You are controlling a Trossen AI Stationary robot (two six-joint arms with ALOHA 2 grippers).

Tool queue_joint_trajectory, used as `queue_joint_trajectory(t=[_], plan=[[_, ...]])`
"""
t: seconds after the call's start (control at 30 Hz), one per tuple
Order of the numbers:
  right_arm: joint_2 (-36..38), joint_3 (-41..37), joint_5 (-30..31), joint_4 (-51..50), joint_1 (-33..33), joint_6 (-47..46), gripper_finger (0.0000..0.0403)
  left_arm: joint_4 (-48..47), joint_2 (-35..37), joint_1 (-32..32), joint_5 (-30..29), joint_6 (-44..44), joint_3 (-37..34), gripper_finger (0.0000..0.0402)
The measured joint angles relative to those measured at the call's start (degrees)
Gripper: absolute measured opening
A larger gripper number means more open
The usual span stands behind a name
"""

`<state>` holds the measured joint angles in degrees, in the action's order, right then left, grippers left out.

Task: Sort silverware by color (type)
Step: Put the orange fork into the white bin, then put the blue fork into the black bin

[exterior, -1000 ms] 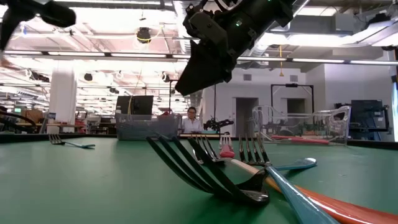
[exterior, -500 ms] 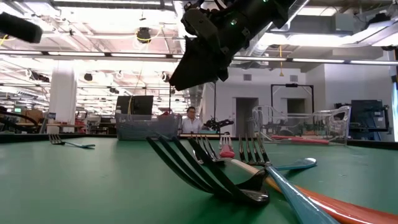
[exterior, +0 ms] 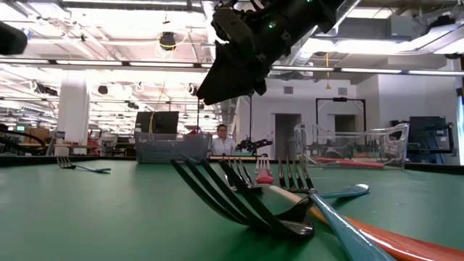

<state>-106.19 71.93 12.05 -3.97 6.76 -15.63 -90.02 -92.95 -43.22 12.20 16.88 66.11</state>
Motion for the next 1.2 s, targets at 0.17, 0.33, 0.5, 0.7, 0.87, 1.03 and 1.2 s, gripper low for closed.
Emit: queue_joint_trajectory(t=[0.17, 0.33, 0.5, 0.7, 0.87, 1.03, 1.2], plan=[[0.0, -0.01, 0.01, 0.04, -0.56, -1.2, 0.0168, 3.8, 0.0, -0.02, 2.24, -7.04, 1.79, 0.0009], [0.0, 0.0, 0.01, -0.07, -0.54, -2.96, 0.0168, 3.94, 0.0, 0.02, 2.48, -17.54, 0.48, 0.004], [0.0, -0.01, 0.01, -0.28, -0.5, -2.96, 0.0168, 4.13, 0.0, -1.37, 4.85, -10.16, 0.57, 0.0052], [0.0, -0.01, 0.01, -0.52, -0.5, -2.96, 0.0168, 0.86, 0.52, -0.88, -0.22, -11.62, 0.59, 0.0054], [0.0, -0.01, -0.01, -0.44, -1.08, -3.95, 0.0168, 4.43, 7.33, -0.27, -11.14, -16.86, 0.59, 0.0054], [0.0, -0.01, 0.01, -0.25, -2.21, -6.44, 0.0168, 17.35, 19.69, -0.33, -30.12, -26.52, -1.5, 0.0054], [-0.95, 0.0, -0.1, 11.16, -3.32, -6.39, 0.0168, 21.94, 29.06, -0.21, -50.24, -40.84, -3.48, 0.0055]])
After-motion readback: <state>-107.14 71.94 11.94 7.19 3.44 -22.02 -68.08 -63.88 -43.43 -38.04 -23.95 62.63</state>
